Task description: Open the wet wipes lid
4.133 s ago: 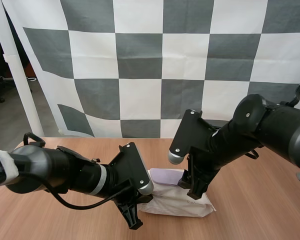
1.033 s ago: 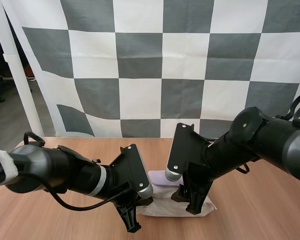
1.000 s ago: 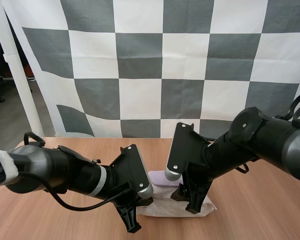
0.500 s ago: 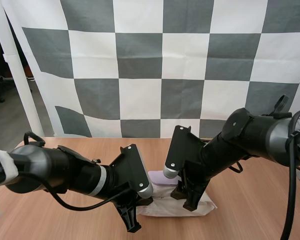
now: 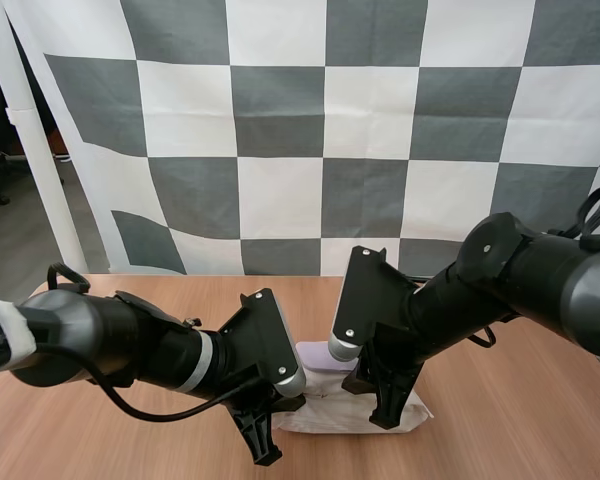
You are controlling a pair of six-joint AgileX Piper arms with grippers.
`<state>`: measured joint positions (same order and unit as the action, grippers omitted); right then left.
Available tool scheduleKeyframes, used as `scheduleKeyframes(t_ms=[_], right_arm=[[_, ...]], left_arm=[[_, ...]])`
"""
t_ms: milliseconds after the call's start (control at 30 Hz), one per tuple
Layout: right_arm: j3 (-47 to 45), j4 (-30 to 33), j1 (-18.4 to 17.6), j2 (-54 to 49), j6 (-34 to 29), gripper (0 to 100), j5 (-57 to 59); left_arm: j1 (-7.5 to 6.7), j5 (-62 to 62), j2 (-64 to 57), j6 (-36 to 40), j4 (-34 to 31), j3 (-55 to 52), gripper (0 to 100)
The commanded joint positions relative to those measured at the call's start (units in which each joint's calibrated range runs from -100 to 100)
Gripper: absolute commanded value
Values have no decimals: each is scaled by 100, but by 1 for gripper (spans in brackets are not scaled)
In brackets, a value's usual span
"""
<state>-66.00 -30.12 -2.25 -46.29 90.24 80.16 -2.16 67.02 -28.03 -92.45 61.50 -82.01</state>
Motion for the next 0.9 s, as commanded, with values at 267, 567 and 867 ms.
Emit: scheduleKeyframes(t_ms=[267,567,867], right_arm=[[-1,-175,-1,91,57,0,-221],[-1,-517,-1,91,256,0,-1096],[-1,-811,-1,446,539,0,-2128]], left_arm=[[0,39,-5,-82,1,-1,0],[0,96,-5,-82,-49,-1,0],[0,115,-5,-82,-58,-1,0]])
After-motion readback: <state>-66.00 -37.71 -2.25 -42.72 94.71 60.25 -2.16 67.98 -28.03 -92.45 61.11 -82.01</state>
